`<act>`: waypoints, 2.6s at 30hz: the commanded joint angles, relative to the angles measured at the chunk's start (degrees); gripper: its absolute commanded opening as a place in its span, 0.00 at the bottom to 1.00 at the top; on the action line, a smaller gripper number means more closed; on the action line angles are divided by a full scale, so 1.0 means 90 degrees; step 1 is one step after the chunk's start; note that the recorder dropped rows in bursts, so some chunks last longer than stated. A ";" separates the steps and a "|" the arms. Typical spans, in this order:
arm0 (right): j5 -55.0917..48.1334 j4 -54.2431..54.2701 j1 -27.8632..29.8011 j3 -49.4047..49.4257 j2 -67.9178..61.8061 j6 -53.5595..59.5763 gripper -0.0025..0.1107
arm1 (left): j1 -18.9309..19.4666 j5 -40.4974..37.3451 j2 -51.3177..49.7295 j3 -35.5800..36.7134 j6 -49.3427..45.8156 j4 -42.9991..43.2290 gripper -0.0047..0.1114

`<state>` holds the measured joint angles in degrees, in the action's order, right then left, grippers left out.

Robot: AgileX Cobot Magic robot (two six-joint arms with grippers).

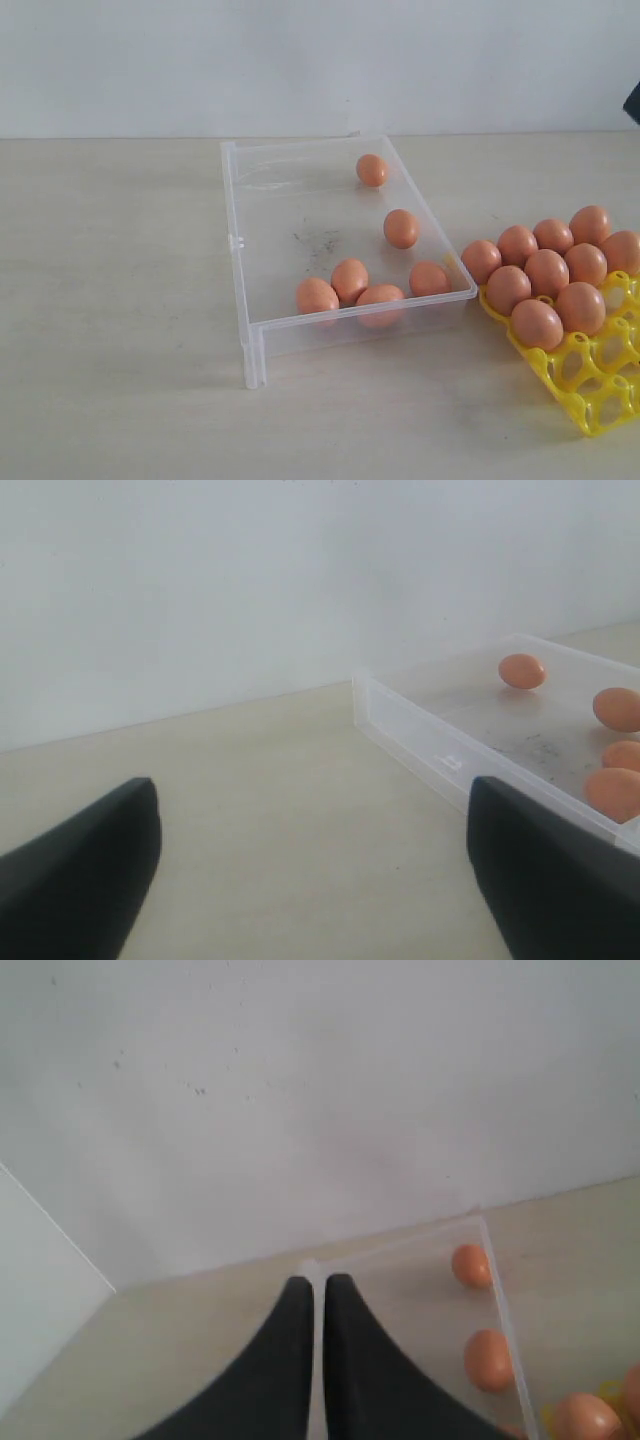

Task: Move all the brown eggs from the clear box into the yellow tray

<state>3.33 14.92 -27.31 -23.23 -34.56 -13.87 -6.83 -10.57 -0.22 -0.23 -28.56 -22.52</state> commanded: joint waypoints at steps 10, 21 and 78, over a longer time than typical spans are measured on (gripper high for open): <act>-0.0253 -0.0299 -0.0001 -0.0033 0.0012 0.1373 0.02 | -0.0039 0.0043 0.0025 0.0026 0.0050 -0.0042 0.71; -0.0578 -0.0053 -0.0001 -0.0033 0.0012 0.1061 0.02 | -0.0039 0.0043 0.0025 0.0026 0.0050 -0.0042 0.71; -0.1661 0.1114 -0.0636 -0.3460 -0.6163 0.3252 0.11 | -0.0039 0.0043 0.0025 0.0026 0.0050 -0.0042 0.71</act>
<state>-2.16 25.71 -35.82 -47.28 -85.70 13.44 -6.83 -10.57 -0.22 -0.23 -28.56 -22.52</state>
